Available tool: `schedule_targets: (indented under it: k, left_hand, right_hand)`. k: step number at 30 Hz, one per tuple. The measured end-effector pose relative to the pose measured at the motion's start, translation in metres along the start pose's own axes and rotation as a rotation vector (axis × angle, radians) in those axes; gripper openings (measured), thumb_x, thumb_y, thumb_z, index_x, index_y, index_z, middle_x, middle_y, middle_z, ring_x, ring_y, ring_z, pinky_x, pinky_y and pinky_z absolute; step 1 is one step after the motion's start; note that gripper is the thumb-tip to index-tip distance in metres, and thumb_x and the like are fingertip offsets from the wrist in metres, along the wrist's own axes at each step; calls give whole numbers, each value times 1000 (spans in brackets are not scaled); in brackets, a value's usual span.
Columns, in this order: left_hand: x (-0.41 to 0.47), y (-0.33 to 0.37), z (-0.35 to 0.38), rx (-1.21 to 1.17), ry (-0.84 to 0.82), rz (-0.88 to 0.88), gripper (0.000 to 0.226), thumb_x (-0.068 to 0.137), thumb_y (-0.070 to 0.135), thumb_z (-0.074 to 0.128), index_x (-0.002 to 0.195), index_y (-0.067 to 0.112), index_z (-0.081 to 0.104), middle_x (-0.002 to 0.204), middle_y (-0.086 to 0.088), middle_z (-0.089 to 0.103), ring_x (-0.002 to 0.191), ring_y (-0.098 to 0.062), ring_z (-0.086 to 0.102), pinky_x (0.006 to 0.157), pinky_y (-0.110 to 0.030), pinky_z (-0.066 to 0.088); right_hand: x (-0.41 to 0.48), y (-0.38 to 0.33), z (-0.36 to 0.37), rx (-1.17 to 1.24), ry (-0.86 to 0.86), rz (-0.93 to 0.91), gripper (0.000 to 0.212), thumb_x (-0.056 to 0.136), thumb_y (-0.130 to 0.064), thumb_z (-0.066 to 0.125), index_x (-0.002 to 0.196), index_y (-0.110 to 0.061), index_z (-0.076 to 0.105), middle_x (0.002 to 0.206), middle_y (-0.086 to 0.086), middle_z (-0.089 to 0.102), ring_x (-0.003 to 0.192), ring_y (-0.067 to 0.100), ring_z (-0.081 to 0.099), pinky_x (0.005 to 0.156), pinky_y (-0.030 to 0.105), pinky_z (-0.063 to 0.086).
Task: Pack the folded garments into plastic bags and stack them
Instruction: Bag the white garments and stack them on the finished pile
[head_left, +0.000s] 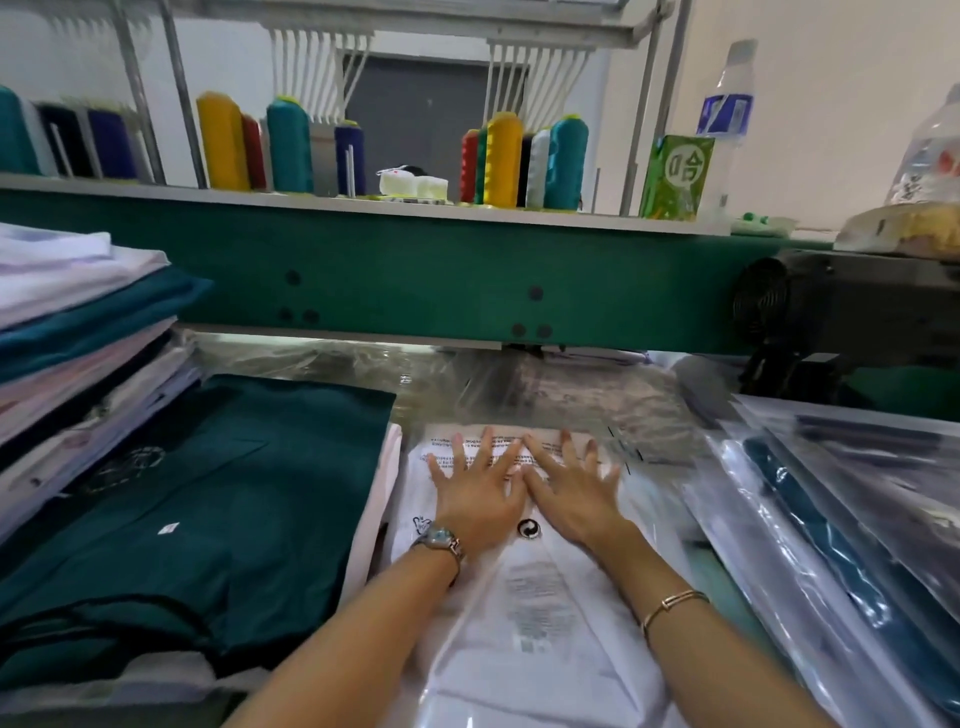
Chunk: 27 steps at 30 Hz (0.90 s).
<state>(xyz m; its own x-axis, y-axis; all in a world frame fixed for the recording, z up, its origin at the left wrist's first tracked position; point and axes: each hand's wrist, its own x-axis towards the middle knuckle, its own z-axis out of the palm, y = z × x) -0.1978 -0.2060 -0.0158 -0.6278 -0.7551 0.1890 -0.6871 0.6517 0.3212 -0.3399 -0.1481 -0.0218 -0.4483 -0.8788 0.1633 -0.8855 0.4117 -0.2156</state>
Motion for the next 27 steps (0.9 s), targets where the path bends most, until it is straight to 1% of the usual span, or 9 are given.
schedule_targets:
  k: [3, 6, 13, 16, 18, 20, 22, 25, 27]
  left_hand:
    - [4, -9, 4, 32, 5, -56, 57, 94, 68, 14, 149, 56, 5, 163, 8, -9, 147, -38, -18, 109, -69, -13]
    - [8, -15, 6, 37, 3, -87, 62, 87, 77, 13, 147, 59, 7, 164, 9, -2, 147, -41, -10, 108, -70, -12]
    - [14, -24, 1, 133, -4, -91, 68, 84, 82, 16, 147, 56, 14, 161, 3, 17, 142, -41, 16, 109, -66, 9]
    - [12, -22, 2, 93, 9, -92, 65, 88, 77, 19, 148, 55, 11, 164, -2, 8, 146, -40, 7, 111, -66, 2]
    - [7, -18, 3, 35, 33, -93, 65, 91, 72, 20, 151, 50, 11, 164, -7, 1, 148, -39, -2, 114, -64, -4]
    - [-1, -14, 1, -3, 70, -55, 67, 94, 69, 21, 154, 41, 10, 163, -11, -8, 149, -36, -11, 117, -58, -6]
    - [-11, -11, -3, 38, 89, 10, 67, 98, 61, 21, 156, 31, 8, 163, -10, -14, 149, -33, -13, 119, -53, -6]
    - [-33, 4, -13, 150, -73, 64, 62, 104, 48, 20, 157, 22, 2, 163, -12, -13, 149, -38, -8, 119, -56, -1]
    - [-52, 16, -25, 187, -208, 74, 64, 103, 47, 22, 157, 21, 0, 163, -15, -9, 148, -42, -5, 119, -56, 1]
  right_hand:
    - [4, 2, 4, -17, 1, 3, 61, 75, -79, -6, 135, -69, -5, 162, -2, -3, 147, 38, -7, 112, 64, -5]
    - [5, 4, 5, -17, -1, 10, 64, 75, -80, -5, 138, -67, 1, 163, -3, 2, 148, 36, -5, 113, 62, -3]
    - [6, 6, 9, -12, 40, 16, 70, 76, -80, -3, 141, -62, 16, 161, -4, 15, 148, 34, 3, 115, 58, -2]
    - [-1, 4, 6, -43, 195, 25, 72, 83, -71, 8, 138, -42, 43, 149, -2, 42, 144, 28, 22, 117, 53, 2]
    - [-8, 2, 4, -112, 366, -35, 61, 86, -57, 23, 127, -26, 57, 127, 2, 62, 134, 26, 39, 117, 52, 9]
    - [-15, 2, 2, -153, 539, -124, 51, 86, -40, 35, 120, -13, 63, 112, 7, 68, 123, 30, 51, 114, 53, 20]
    - [-23, -2, -2, -192, 602, -202, 47, 87, -31, 39, 122, -10, 63, 111, 7, 68, 119, 30, 56, 112, 54, 24]
    - [-34, -10, -8, -128, 499, -280, 42, 92, -27, 36, 124, -17, 62, 116, -2, 67, 117, 18, 57, 116, 56, 12]
    - [-43, -17, -11, -3, 299, -257, 40, 100, -26, 32, 133, -21, 54, 137, -2, 54, 134, 15, 41, 117, 54, 3]
